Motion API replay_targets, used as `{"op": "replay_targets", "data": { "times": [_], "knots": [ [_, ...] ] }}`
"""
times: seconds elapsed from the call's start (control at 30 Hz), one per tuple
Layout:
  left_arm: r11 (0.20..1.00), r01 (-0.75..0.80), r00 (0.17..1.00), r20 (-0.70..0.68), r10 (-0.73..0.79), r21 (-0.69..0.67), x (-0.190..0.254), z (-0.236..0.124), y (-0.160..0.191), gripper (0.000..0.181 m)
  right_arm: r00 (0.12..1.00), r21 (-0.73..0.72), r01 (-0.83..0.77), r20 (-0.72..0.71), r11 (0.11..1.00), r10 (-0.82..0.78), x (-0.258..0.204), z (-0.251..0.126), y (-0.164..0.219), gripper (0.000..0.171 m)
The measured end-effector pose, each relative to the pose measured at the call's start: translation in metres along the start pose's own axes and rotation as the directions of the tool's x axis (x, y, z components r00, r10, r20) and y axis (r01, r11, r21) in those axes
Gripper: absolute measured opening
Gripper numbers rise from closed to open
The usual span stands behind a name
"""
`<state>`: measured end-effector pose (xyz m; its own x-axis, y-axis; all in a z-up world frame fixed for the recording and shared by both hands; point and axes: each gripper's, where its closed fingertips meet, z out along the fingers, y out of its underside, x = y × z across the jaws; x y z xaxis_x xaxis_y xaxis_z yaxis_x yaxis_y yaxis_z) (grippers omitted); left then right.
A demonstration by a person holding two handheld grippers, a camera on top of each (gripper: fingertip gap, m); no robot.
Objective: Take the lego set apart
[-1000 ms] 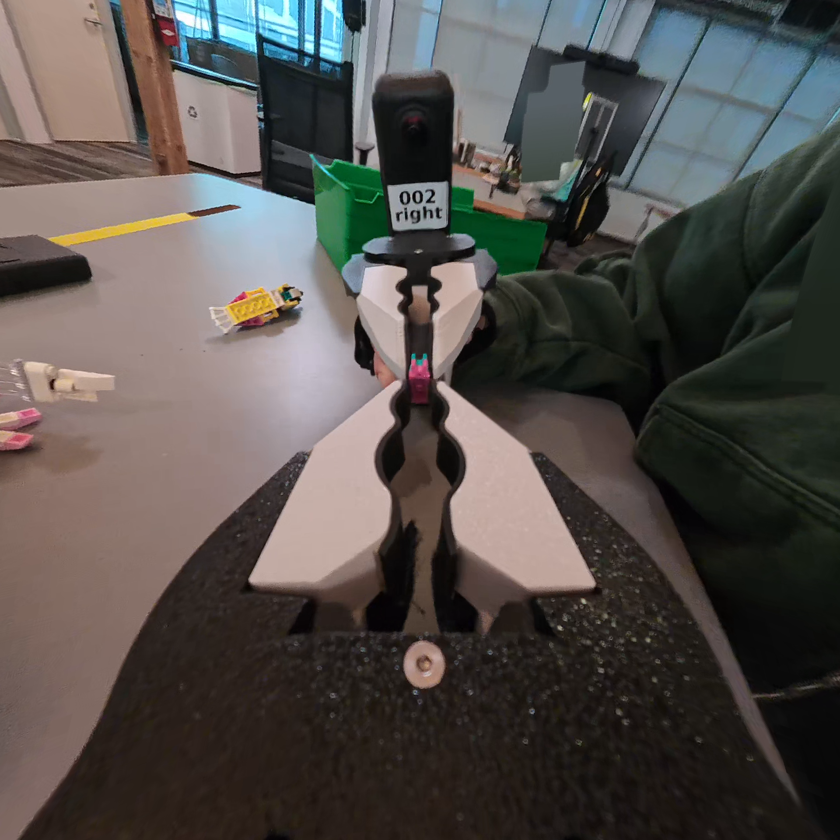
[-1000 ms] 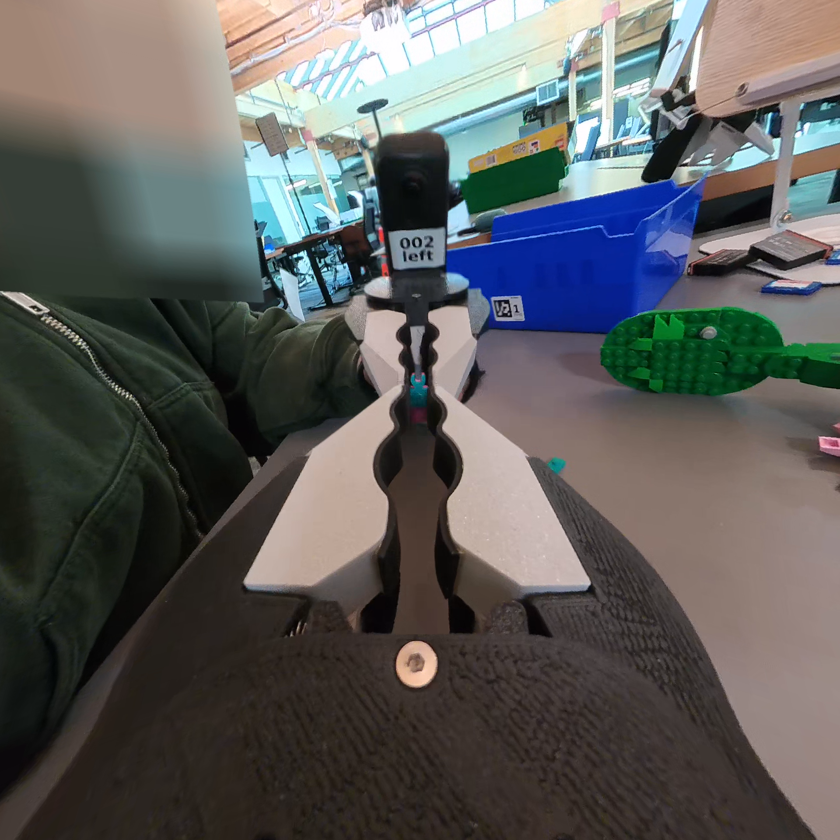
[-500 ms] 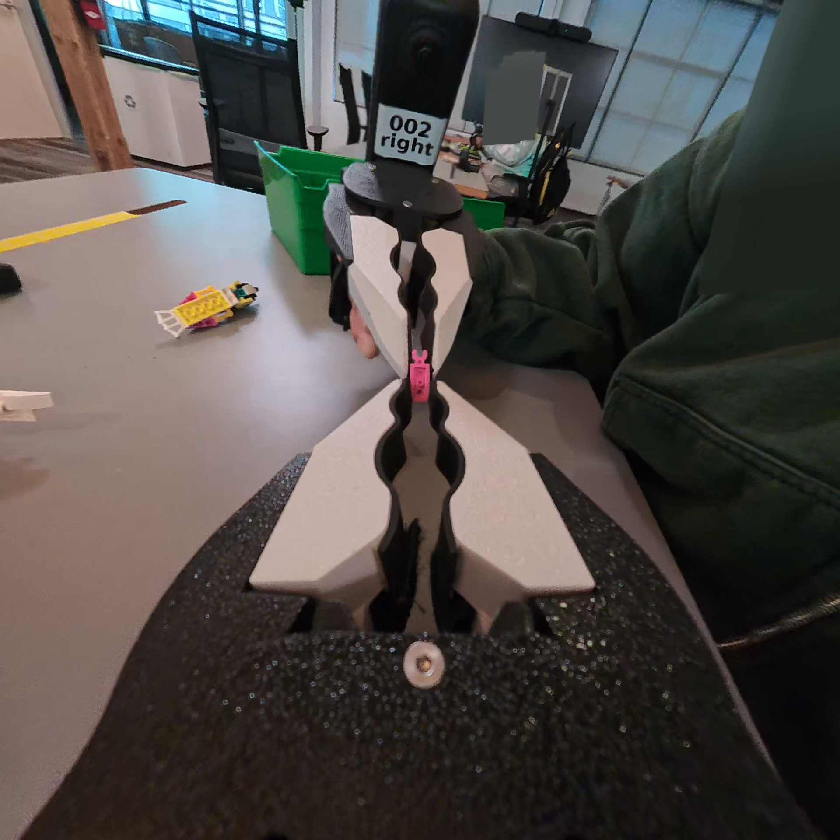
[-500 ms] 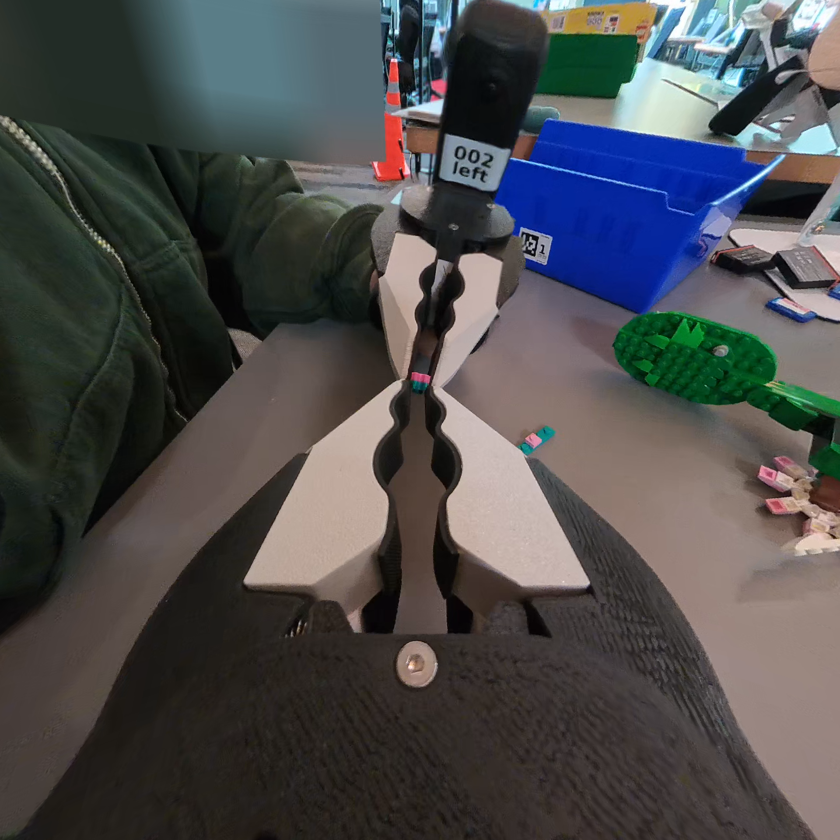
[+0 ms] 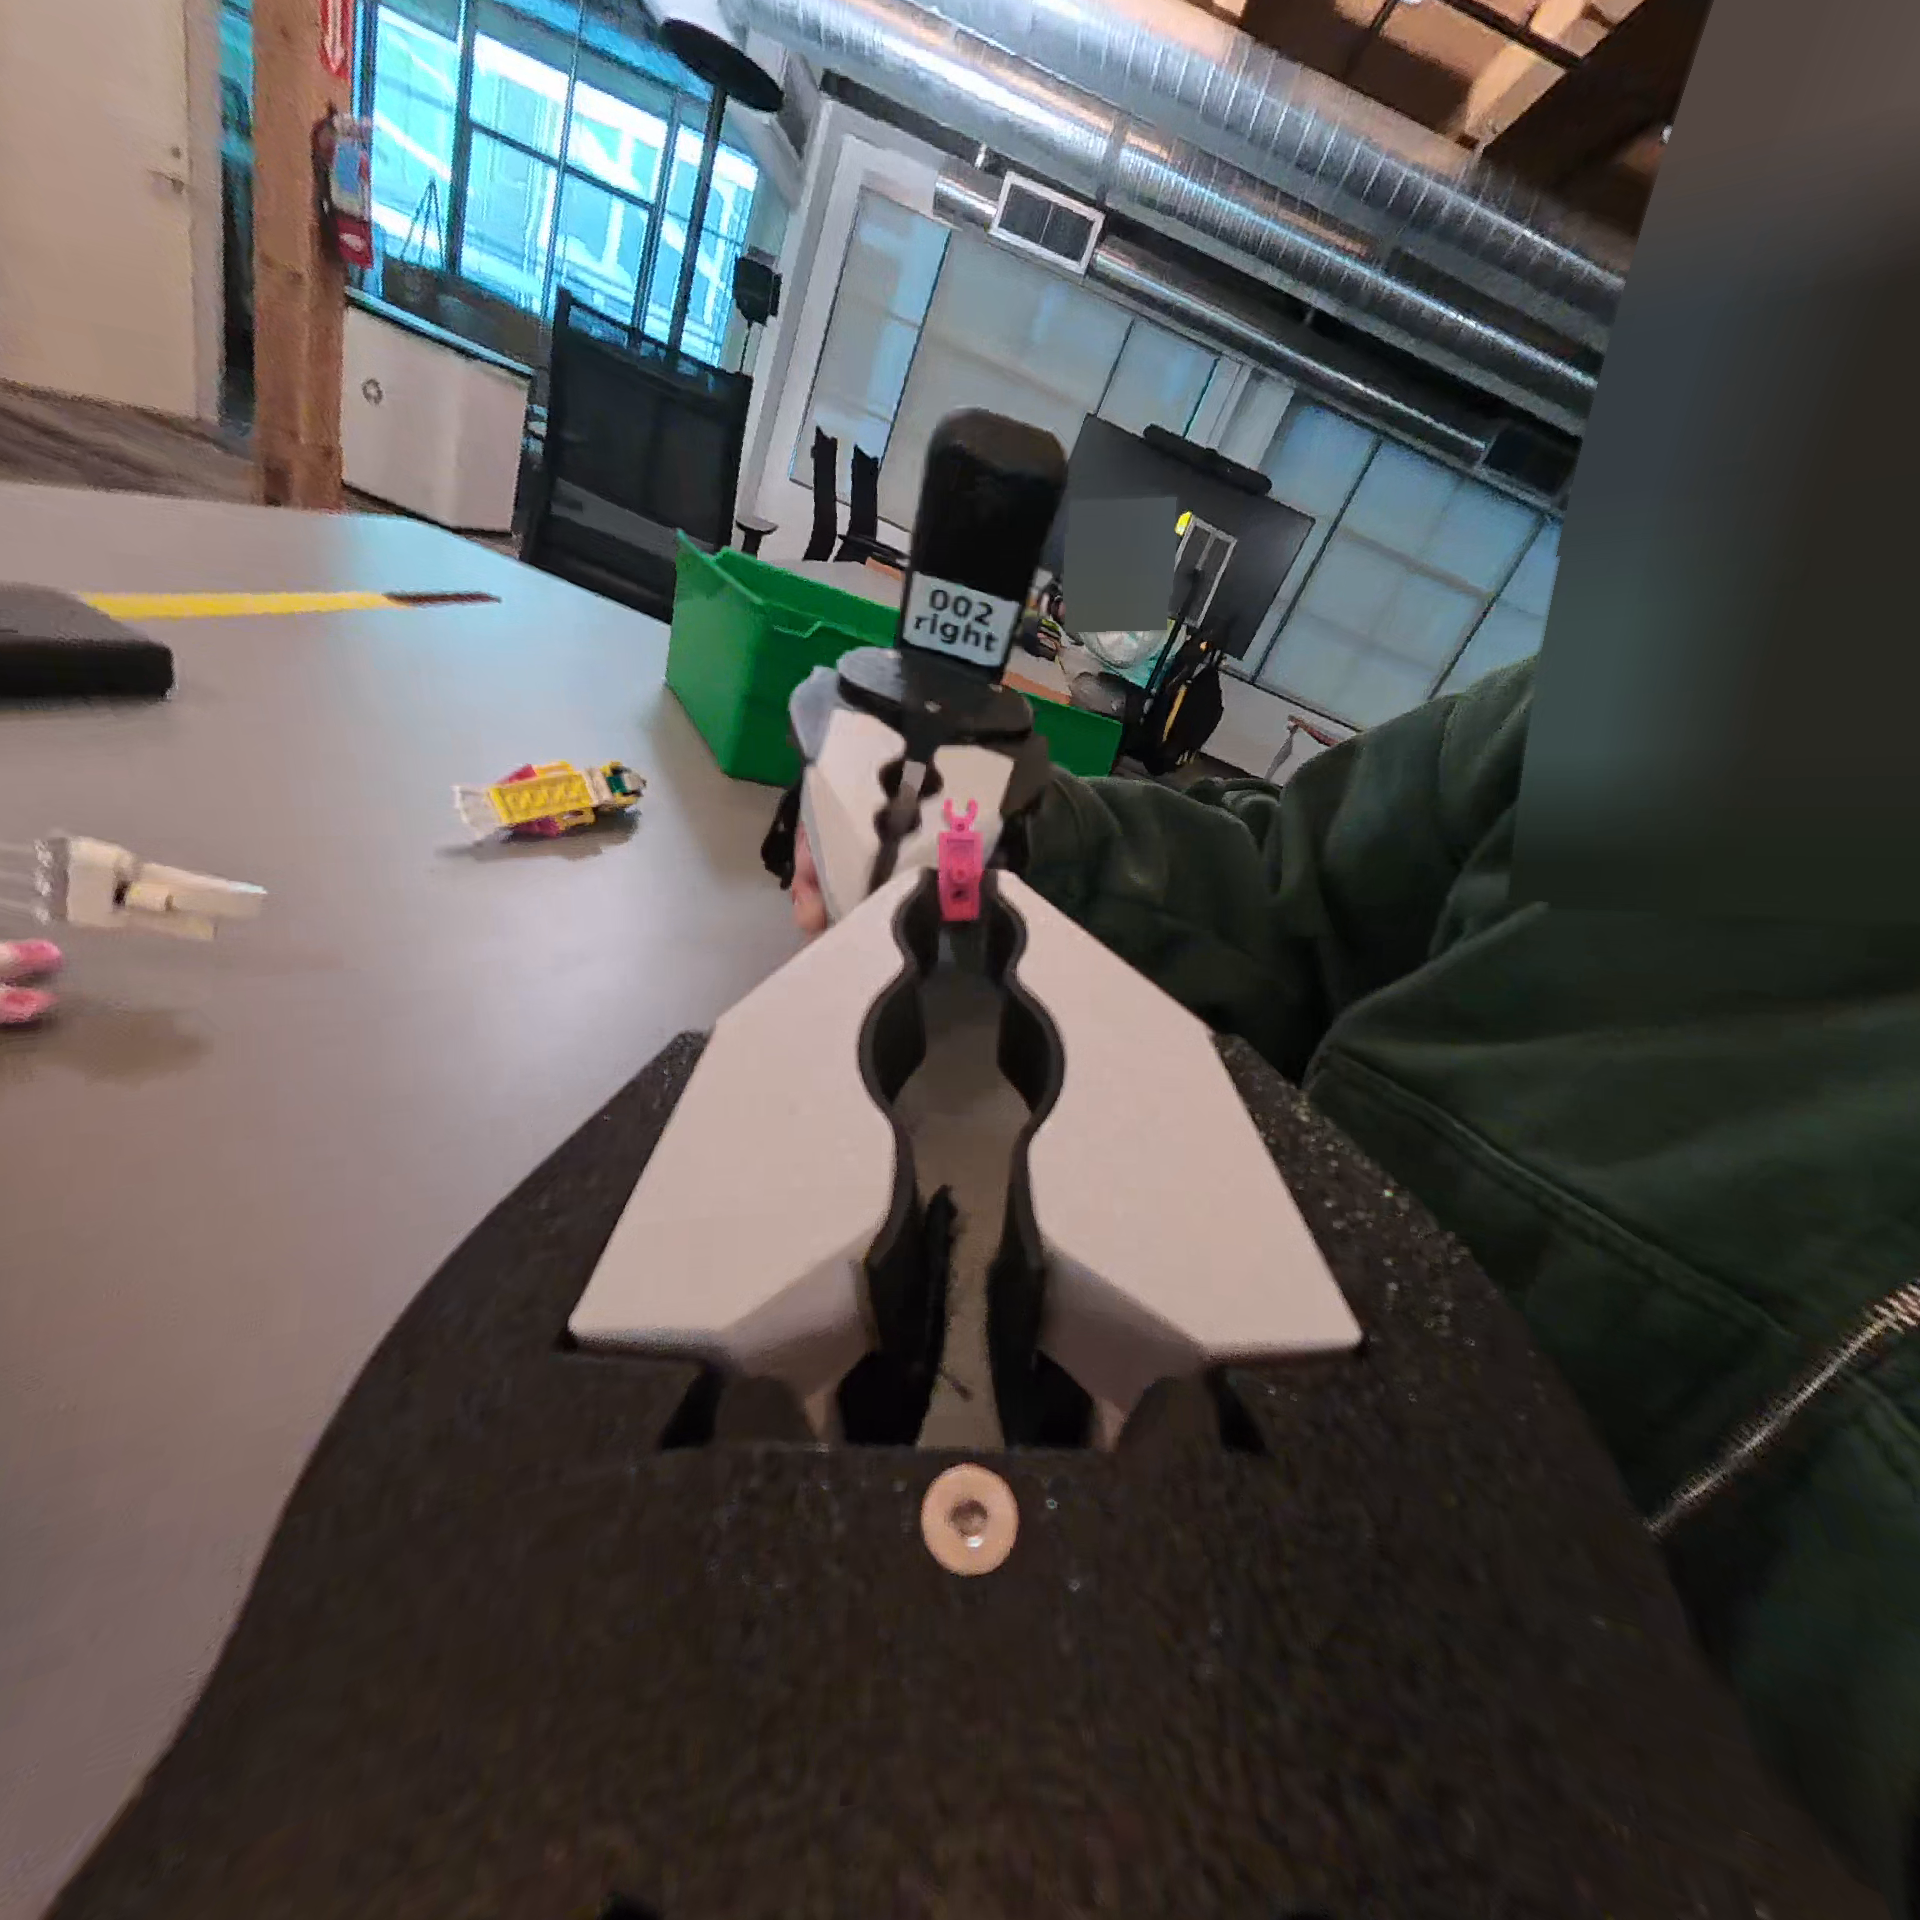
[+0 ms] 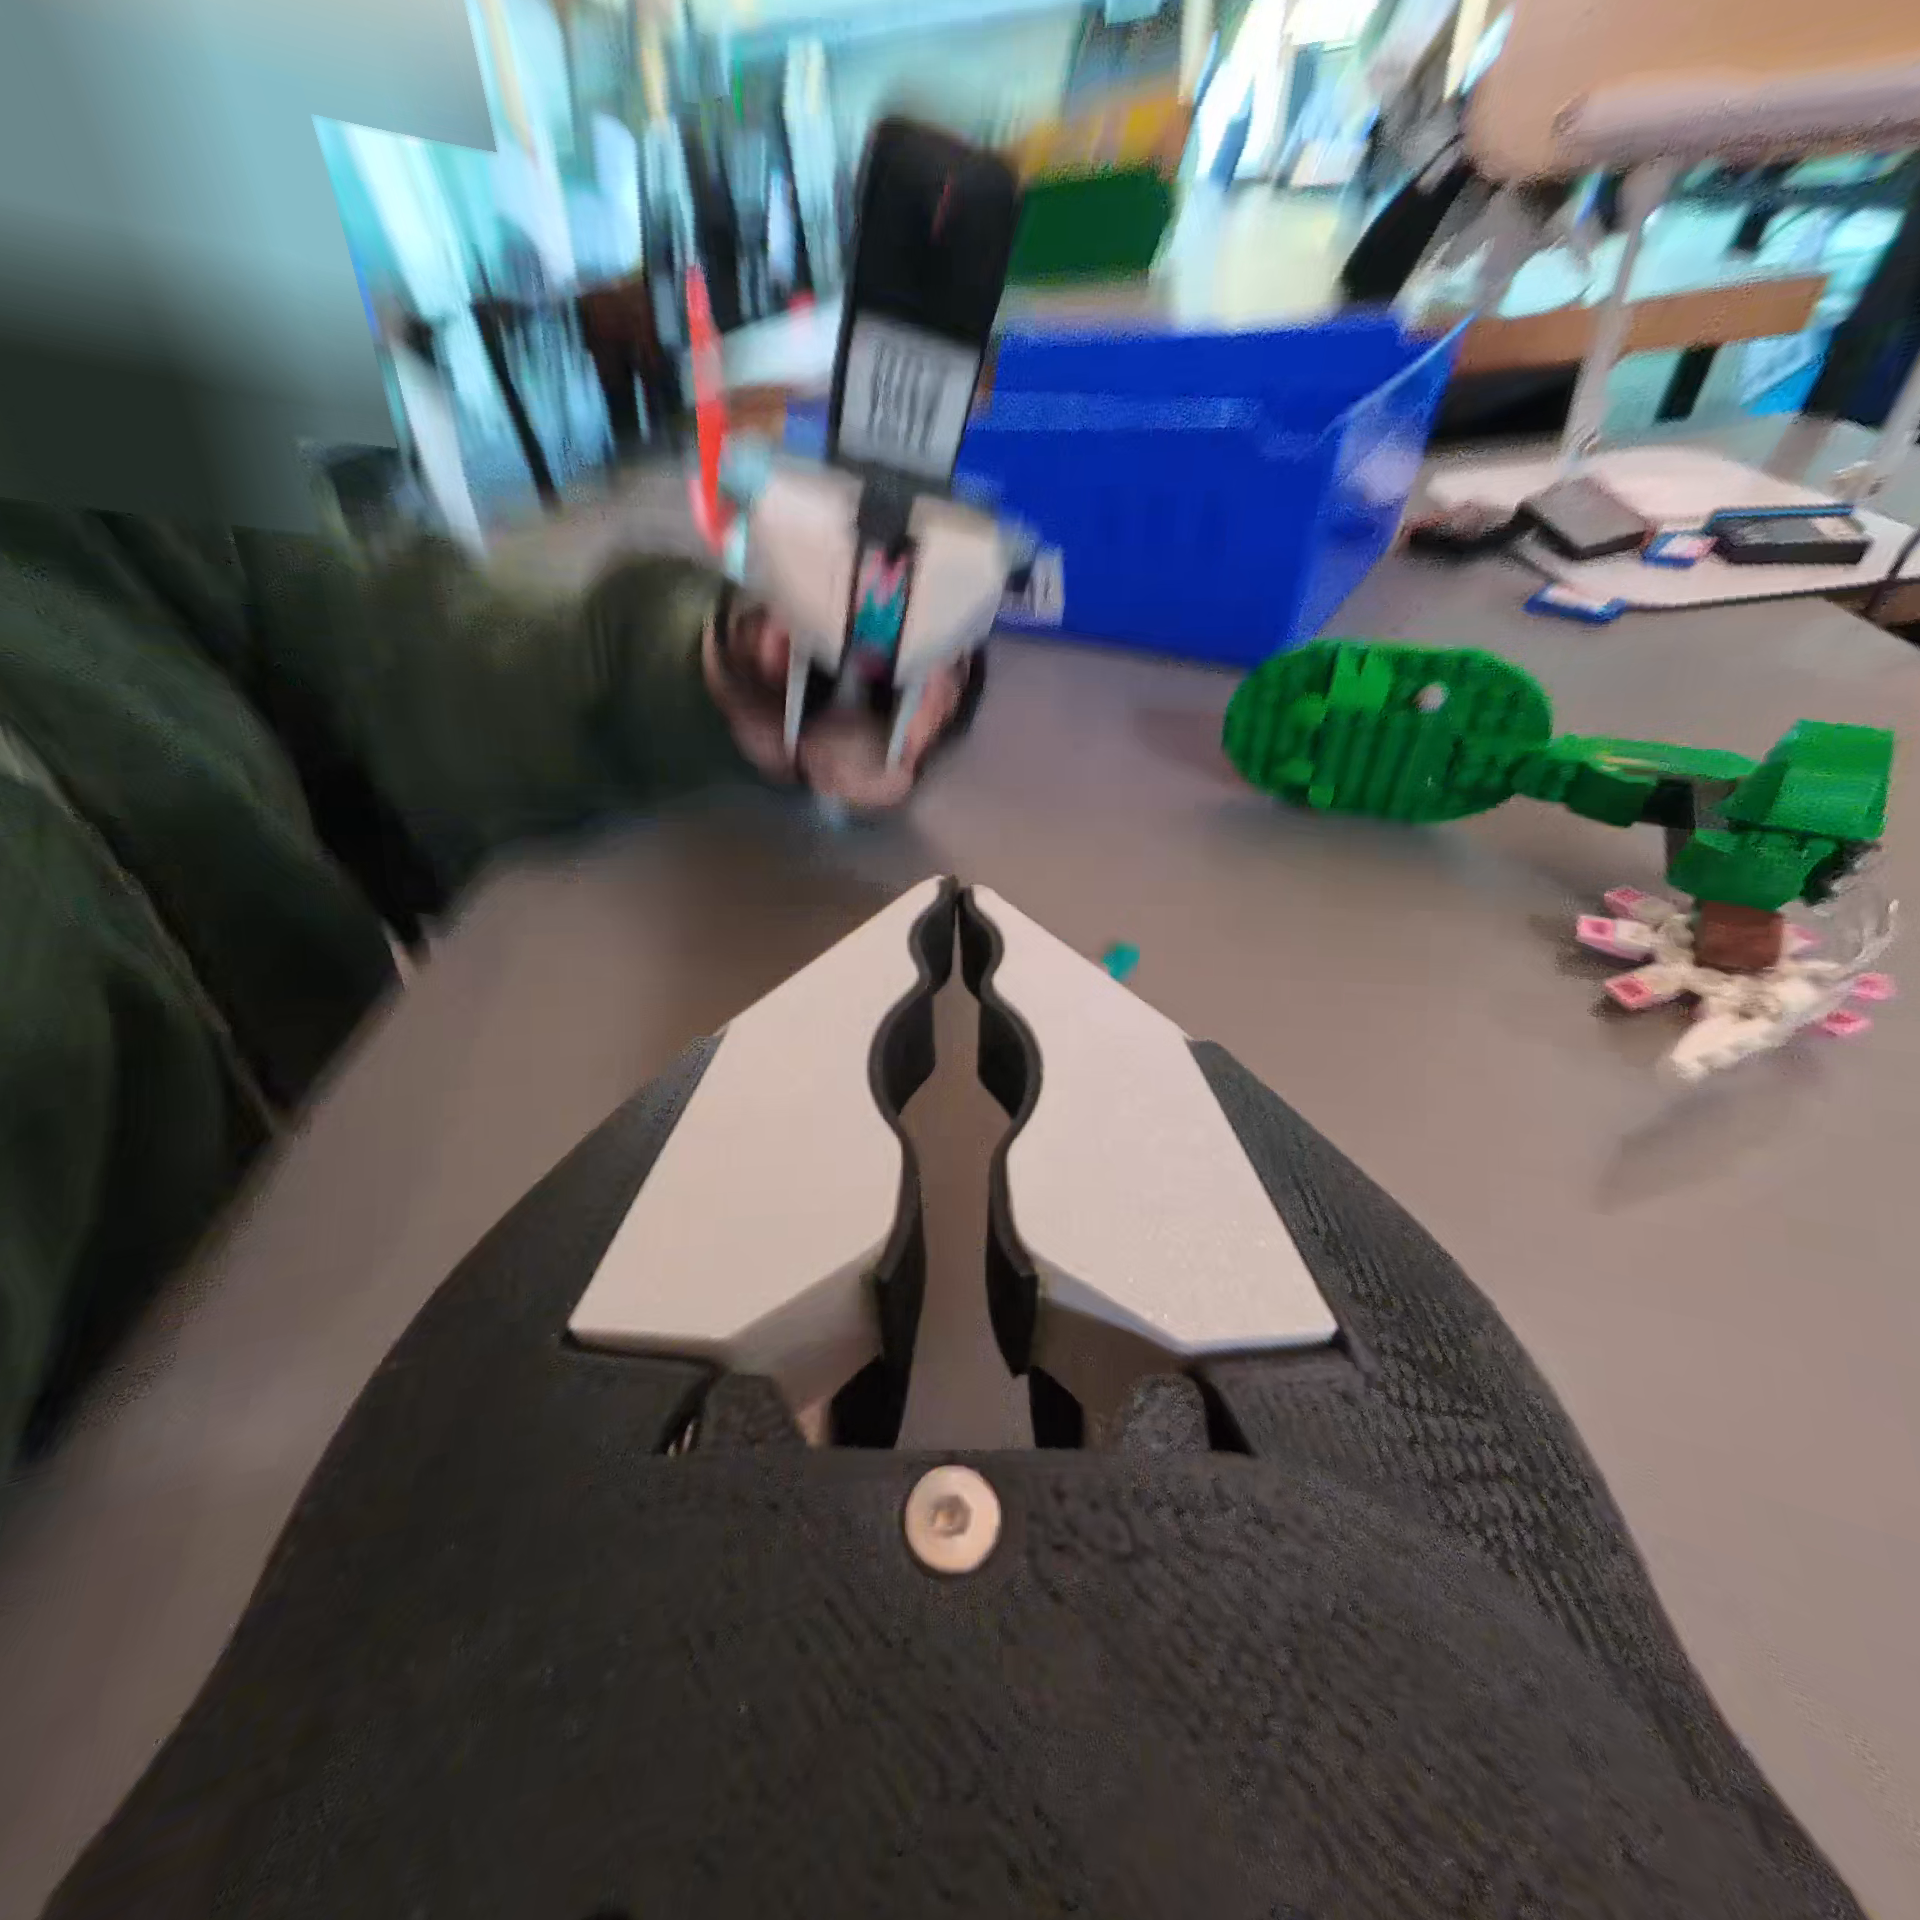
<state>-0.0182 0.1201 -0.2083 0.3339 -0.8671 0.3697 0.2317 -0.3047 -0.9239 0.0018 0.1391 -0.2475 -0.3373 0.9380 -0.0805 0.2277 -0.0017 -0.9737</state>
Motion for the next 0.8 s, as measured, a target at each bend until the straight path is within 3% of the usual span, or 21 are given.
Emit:
{"op": "replay_targets", "data": {
  "times": [0.07,0.13,0.27,0.4,0.47,0.57,0.7,0.8],
  "knots": [
    [1.000,0.029,1.000,0.001,-0.029,-0.006,-0.002,0.004,0.004,0.006,0.984,0.177,-0.175,0.056,0.969,0.168,0.002,0.003,-0.020,0.008],
    [0.999,0.052,0.999,0.002,-0.052,-0.002,-0.003,0.006,0.005,0.006,0.967,0.259,-0.254,0.073,0.932,0.243,0.004,0.007,-0.030,0.010],
    [0.996,0.078,0.997,-0.002,-0.078,-0.034,-0.004,0.010,0.012,0.006,0.938,0.293,-0.345,0.152,0.892,0.313,-0.007,0.016,-0.039,0.013],
    [0.998,0.048,0.997,0.068,-0.045,-0.040,-0.013,0.012,0.013,0.006,0.917,0.285,-0.399,0.108,0.871,0.385,0.000,0.023,-0.037,0.005],
    [0.996,-0.067,0.984,0.158,0.077,-0.064,-0.020,0.011,0.012,0.008,0.874,0.327,-0.481,0.101,0.814,0.476,0.008,0.023,-0.039,0.005],
    [0.934,-0.296,0.885,0.311,0.346,-0.199,-0.032,0.009,0.016,0.041,0.790,0.398,-0.594,0.121,0.699,0.602,0.021,0.021,-0.041,0.005],
    [0.834,-0.468,0.725,0.412,0.551,-0.293,-0.039,0.006,0.009,0.035,0.699,0.445,-0.682,0.162,0.580,0.697,0.030,0.019,-0.038,0.005],
    [0.782,-0.525,0.658,0.422,0.624,-0.337,-0.041,0.005,0.007,0.023,0.628,0.460,-0.740,0.211,0.491,0.749,0.034,0.021,-0.035,0.005]
  ]
}}
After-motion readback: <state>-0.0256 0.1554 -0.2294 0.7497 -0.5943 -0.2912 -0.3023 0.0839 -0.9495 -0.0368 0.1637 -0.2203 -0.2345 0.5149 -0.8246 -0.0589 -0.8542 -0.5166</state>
